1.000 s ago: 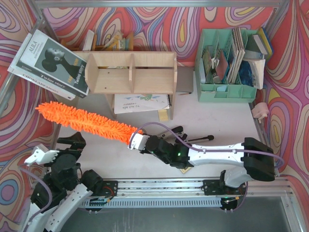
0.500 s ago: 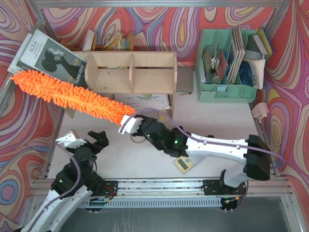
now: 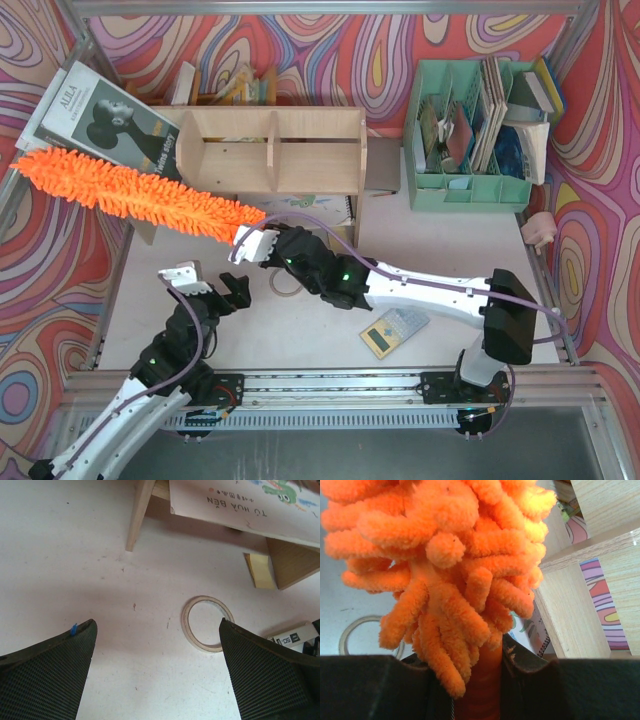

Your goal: Dust the bookshelf with a duster

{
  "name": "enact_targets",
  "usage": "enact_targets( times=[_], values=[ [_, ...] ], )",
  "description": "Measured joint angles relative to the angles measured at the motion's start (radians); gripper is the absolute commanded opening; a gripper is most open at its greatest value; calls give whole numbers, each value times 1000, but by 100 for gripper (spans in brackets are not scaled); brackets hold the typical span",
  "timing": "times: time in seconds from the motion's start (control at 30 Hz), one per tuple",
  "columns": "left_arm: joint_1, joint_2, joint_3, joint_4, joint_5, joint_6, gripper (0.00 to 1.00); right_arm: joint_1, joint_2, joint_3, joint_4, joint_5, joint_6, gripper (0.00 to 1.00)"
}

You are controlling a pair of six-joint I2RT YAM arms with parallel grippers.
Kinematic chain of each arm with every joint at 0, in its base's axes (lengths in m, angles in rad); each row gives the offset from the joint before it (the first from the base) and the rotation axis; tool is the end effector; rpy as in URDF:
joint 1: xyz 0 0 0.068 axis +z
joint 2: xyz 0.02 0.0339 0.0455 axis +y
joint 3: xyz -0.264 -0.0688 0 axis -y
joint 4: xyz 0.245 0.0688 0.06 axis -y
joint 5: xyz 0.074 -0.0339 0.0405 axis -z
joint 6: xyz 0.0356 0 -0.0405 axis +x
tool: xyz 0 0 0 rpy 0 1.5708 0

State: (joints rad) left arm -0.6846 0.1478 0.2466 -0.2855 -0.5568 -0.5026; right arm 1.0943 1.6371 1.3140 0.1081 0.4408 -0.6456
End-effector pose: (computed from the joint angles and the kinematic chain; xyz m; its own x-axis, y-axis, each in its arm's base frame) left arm 0.0887 -0.0481 0.2169 -0.1908 -0.3721 -0.9084 0.0487 0.9206 -0.3874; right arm 0.1936 0.3419 0.3334 0.2903 -0.6239 -0.7256 -0.5481 0.5131 -0.6605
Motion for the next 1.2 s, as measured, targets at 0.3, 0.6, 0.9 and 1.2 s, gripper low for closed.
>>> enact_targets(
  times=[0.3, 0.6, 0.9, 1.2],
  values=[
    [0, -8, -23, 34, 14, 45, 98, -42, 34, 13, -28, -1, -20, 0],
    [0, 7, -23, 49, 13, 51, 98, -42, 12, -55, -75, 8, 4, 0],
    [0, 8, -24, 50, 10, 51, 98, -42, -47, -80, -128, 8, -14, 0],
    [0, 11, -24, 49, 2, 51, 98, -42, -34, 80, -101, 3, -137, 0]
  ],
)
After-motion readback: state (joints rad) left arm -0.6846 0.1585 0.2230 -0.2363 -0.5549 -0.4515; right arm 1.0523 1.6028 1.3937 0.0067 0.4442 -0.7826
